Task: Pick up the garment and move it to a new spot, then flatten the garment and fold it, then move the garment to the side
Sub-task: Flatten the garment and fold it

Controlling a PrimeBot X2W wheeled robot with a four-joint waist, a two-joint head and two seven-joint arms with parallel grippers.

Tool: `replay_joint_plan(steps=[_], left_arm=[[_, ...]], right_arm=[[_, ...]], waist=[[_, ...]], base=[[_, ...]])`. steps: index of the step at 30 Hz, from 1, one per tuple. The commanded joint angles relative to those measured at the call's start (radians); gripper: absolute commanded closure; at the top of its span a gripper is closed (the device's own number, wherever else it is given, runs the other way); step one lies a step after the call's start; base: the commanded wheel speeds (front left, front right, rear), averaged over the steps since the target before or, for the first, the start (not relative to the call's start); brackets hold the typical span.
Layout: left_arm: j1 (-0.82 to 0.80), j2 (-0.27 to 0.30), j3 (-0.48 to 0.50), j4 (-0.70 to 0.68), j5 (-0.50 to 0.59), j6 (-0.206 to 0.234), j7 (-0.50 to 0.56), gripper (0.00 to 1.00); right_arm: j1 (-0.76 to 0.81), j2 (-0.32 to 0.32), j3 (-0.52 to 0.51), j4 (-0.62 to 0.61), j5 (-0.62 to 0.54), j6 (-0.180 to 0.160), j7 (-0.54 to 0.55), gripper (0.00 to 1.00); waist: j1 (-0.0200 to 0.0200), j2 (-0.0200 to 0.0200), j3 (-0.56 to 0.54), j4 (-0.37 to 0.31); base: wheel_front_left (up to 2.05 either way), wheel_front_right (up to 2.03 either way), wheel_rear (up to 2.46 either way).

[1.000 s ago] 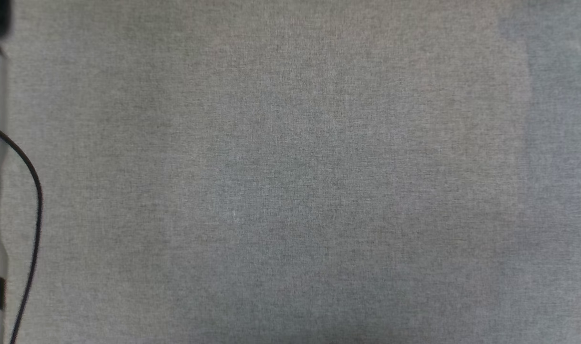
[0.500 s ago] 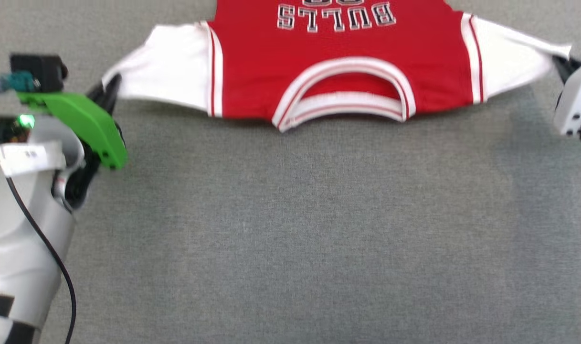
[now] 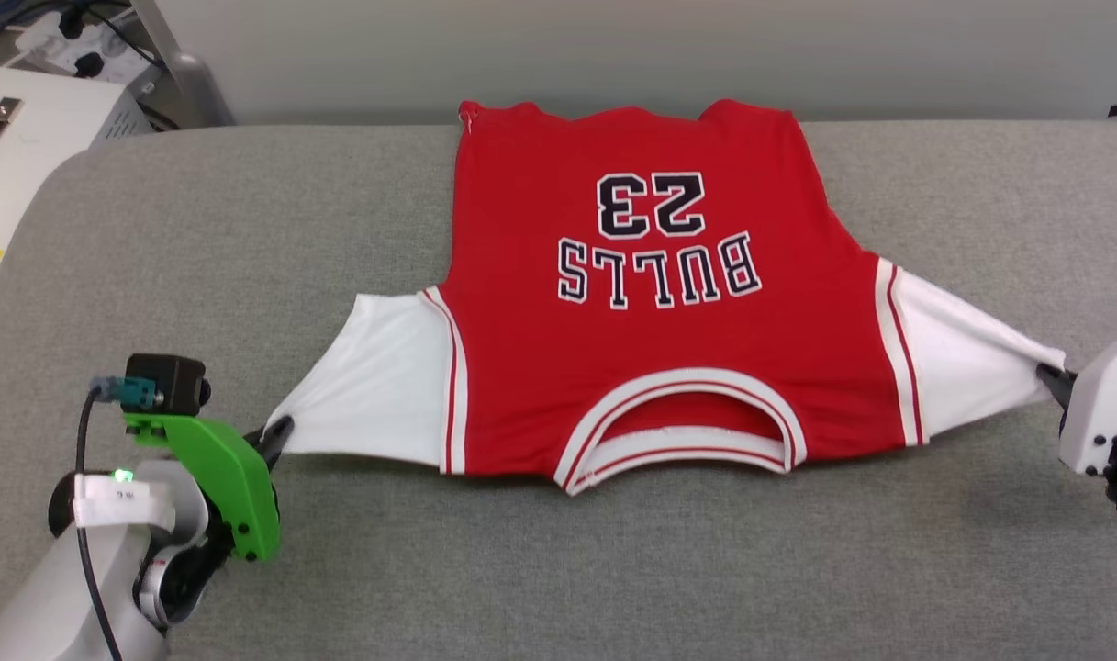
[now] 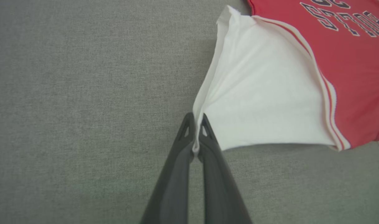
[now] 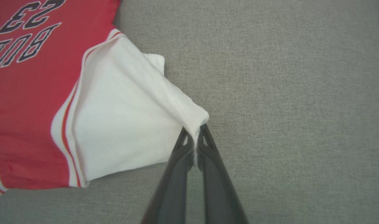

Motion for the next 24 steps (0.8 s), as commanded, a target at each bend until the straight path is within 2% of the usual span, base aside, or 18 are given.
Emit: replay_joint_plan(steps=[1, 5, 14, 18, 24], left_arm=[[0.050, 0.036, 0.011, -0.016, -0.014, 0.024, 0.013, 1.00], [0.158, 0.061, 0.015, -0.110, -0.046, 0.059, 0.054, 1.00], [0.378, 0.102, 0.005, -0.287, -0.137, 0.120, 0.170, 1.00], [0.423, 0.114, -0.002, -0.357, -0.153, 0.142, 0.202, 1.00], [0.418, 0.117, -0.012, -0.446, -0.148, 0.164, 0.227, 1.00]], right_arm=[[0.043, -0.029, -0.022, -0.008, 0.007, -0.002, 0.015, 1.00], [0.151, -0.032, -0.060, -0.066, 0.031, -0.002, 0.084, 1.00], [0.417, -0.040, -0.181, -0.250, 0.047, -0.002, 0.338, 1.00], [0.502, -0.011, -0.259, -0.357, 0.025, -0.002, 0.419, 1.00], [0.544, 0.052, -0.355, -0.486, -0.039, -0.002, 0.499, 1.00]], waist=[[0.0001, 0.0000, -0.065, 0.002], [0.0001, 0.0000, -0.103, 0.003], [0.0001, 0.0000, -0.149, 0.005], [0.0001, 0.0000, -0.148, 0.010], [0.0001, 0.0000, -0.120, 0.021]], base=[[0.00, 0.00, 0.00], [0.00, 0.00, 0.00], [0.00, 0.00, 0.00], [0.00, 0.00, 0.00], [0.00, 0.00, 0.00]])
